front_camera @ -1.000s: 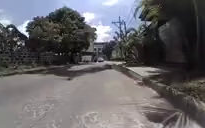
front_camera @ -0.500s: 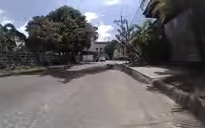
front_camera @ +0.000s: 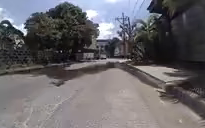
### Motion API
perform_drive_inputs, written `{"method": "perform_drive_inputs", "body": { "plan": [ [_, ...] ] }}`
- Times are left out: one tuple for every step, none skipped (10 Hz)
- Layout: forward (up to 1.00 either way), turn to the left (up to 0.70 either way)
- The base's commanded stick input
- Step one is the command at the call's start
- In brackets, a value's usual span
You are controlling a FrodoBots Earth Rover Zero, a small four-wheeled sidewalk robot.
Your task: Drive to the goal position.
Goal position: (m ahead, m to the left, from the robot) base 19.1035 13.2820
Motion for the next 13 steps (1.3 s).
{"method": "perform_drive_inputs", "body": {
  "plan": [
    [0.96,-0.03],
    [0.96,-0.03],
    [0.96,-0.06],
    [0.96,-0.17],
    [0.96,-0.37],
    [0.96,-0.38],
    [0.96,-0.38],
    [0.96,-0.38],
    [0.96,-0.29],
    [0.96,-0.07],
    [0.96,-0.03],
    [0.96,-0.04],
    [0.96,-0.04]
  ]
}}
